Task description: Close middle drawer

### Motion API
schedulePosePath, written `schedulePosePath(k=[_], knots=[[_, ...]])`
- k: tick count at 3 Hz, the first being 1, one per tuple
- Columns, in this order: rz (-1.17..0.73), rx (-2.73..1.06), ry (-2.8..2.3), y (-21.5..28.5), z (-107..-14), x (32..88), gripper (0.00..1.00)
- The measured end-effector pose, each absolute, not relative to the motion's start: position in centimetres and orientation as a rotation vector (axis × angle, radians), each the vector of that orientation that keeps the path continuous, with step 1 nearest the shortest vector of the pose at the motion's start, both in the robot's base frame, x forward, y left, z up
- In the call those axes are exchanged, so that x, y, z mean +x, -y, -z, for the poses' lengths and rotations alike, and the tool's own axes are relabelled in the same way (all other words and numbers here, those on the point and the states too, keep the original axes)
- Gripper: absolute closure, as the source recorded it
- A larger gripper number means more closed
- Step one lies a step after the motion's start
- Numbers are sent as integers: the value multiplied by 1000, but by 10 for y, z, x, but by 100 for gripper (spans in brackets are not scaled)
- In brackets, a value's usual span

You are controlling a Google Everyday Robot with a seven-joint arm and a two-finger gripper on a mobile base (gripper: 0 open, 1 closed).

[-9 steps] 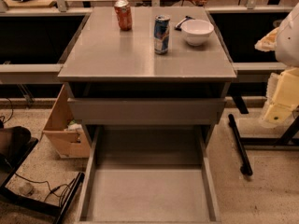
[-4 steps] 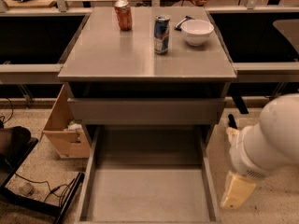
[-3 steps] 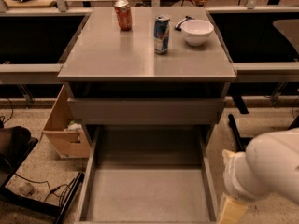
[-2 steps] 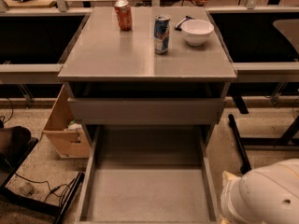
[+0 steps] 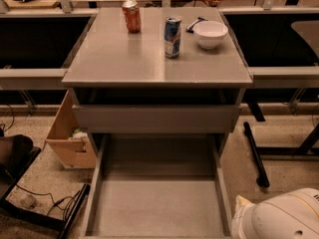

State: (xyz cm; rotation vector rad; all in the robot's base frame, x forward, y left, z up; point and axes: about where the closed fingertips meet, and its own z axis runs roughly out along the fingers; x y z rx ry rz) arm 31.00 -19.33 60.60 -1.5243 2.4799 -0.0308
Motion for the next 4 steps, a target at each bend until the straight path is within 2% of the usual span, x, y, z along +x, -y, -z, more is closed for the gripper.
schedulePosePath(k=[1, 2, 3, 4], knots=[[-42, -1536, -2506, 183, -566, 292, 15], [-205, -1540, -2550, 170, -487, 248, 46], [-316, -1545, -2555, 163, -438, 225, 69], [-444, -1518, -2552, 155, -383, 214, 99]])
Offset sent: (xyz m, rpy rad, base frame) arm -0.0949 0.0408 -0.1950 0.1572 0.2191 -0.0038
